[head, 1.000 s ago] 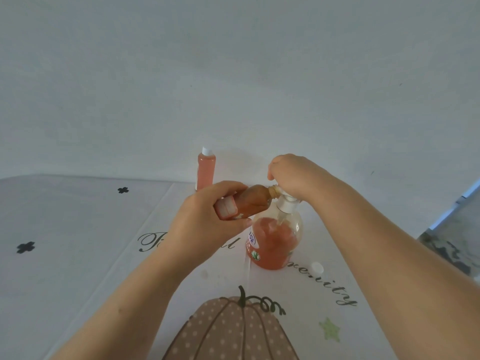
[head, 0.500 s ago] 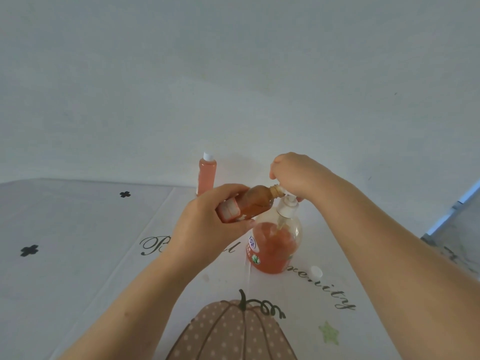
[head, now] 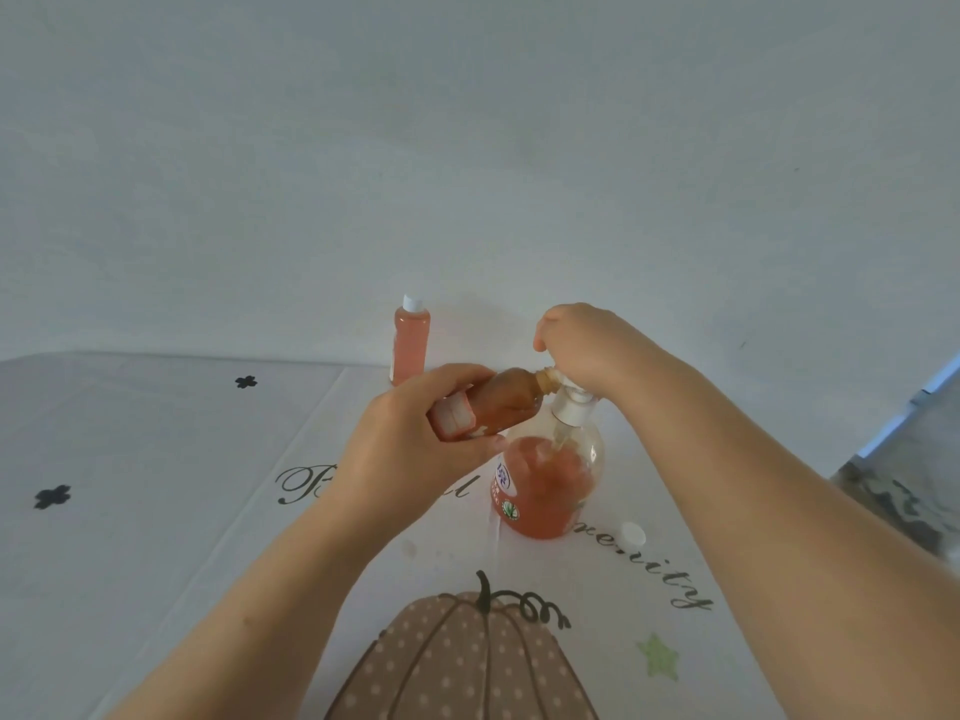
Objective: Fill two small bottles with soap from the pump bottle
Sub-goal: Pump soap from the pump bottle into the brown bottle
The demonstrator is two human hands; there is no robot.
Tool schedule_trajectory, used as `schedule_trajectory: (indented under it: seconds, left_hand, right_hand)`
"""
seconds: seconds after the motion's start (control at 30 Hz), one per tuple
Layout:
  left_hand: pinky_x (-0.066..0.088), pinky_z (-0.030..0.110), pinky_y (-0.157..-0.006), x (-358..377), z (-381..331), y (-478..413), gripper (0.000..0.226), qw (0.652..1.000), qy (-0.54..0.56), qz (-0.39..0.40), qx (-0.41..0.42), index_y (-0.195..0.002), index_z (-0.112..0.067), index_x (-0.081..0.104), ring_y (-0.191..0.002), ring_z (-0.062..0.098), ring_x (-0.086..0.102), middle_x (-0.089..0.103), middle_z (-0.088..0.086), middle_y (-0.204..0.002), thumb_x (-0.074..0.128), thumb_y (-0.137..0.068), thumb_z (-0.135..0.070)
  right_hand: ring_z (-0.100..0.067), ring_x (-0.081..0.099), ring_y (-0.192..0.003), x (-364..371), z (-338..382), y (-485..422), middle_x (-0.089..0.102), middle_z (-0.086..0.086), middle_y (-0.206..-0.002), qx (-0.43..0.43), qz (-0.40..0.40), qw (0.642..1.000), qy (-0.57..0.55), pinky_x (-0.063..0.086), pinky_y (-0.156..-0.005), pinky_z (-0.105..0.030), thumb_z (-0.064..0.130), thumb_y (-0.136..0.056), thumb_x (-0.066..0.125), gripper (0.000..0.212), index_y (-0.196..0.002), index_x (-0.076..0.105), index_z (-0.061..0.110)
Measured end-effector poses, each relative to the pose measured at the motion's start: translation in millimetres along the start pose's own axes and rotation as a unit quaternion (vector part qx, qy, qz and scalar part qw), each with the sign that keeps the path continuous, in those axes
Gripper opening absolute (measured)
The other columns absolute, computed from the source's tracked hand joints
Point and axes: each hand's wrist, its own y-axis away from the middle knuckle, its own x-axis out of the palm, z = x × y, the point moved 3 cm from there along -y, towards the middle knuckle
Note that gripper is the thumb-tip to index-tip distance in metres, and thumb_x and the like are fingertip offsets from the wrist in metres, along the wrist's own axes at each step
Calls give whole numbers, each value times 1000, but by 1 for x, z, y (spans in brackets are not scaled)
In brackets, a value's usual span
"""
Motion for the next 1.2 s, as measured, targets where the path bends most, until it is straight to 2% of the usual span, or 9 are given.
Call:
schedule_trajectory:
  seconds: [0.17, 0.43, 0.47, 0.6, 0.73, 0.9, 1.0, 1.13, 1.2]
  left_hand:
    - [47, 8, -67, -1, -3, 1, 42, 1000, 13, -3, 7, -106, -43, 67, -81, -2, 65, 66, -30, -85, 83, -73, -21]
    - [47, 9, -70, 2, 1, 0, 43, 1000, 11, -11, 11, -110, -40, 67, -84, 0, 65, 68, -23, -86, 83, -73, -24]
    - [48, 9, -70, 2, 1, 0, 43, 1000, 11, -12, 10, -110, -40, 68, -85, 0, 65, 68, -22, -86, 83, -73, -24]
    - [47, 7, -70, 1, 3, 0, 42, 1000, 4, -6, 2, -109, -40, 68, -86, -2, 65, 69, -24, -86, 83, -73, -23]
    - [46, 7, -70, 1, 4, 0, 42, 1000, 3, -4, -6, -108, -39, 68, -86, -4, 64, 68, -28, -87, 83, -73, -21]
    - [47, 7, -69, 3, 1, 0, 41, 1000, 3, -2, -2, -105, -42, 67, -84, -3, 64, 67, -30, -87, 83, -73, -22]
    - [47, 7, -67, 3, -1, 1, 41, 1000, 1, -7, -2, -105, -45, 66, -83, -3, 64, 66, -30, -87, 82, -74, -24]
    - [49, 10, -70, 1, 0, 1, 43, 1000, 14, -12, 0, -106, -44, 66, -85, -1, 65, 68, -25, -89, 83, -74, -22]
    - [48, 8, -72, 2, 1, 1, 44, 1000, 12, -15, -1, -107, -44, 66, -87, -2, 65, 69, -25, -89, 84, -73, -22]
  right_hand:
    - [-31, 62, -85, -11, -1, -1, 63, -11, -121, 46, 5, 999, -26, 54, -83, -40, -7, -91, 42, 41, -122, 63, 10]
    - [-26, 59, -81, -9, 4, -3, 64, -11, -126, 36, 30, 999, 18, 47, -63, -32, -9, -91, 47, 41, -126, 63, 5]
    - [-26, 61, -85, -10, 6, -3, 64, -11, -128, 34, 31, 999, 25, 49, -66, -32, -7, -92, 49, 40, -128, 63, 4]
    - [-27, 64, -115, -1, 7, -3, 63, -11, -130, -4, 21, 997, 71, 52, -100, -36, 1, -94, 57, 34, -127, 65, 2]
    - [-30, 62, -111, 4, 5, 1, 60, -13, -125, -21, 14, 998, 65, 52, -98, -39, 1, -97, 52, 32, -127, 59, 4]
    - [-35, 61, -110, 2, 3, 7, 60, -16, -123, 14, 4, 999, -40, 52, -98, -44, 15, -104, 45, 28, -127, 59, 5]
    - [-38, 63, -108, -4, 2, 10, 66, -18, -117, 36, -15, 992, -120, 53, -96, -48, 23, -108, 34, 38, -121, 64, 5]
    - [-29, 63, -78, -11, 0, 8, 67, -10, -99, 78, -24, 986, -144, 50, -80, -36, 29, -104, 35, 37, -108, 66, 8]
    - [-28, 62, -74, -11, -1, 6, 67, -9, -97, 83, -23, 987, -137, 51, -80, -37, 33, -103, 35, 39, -105, 66, 10]
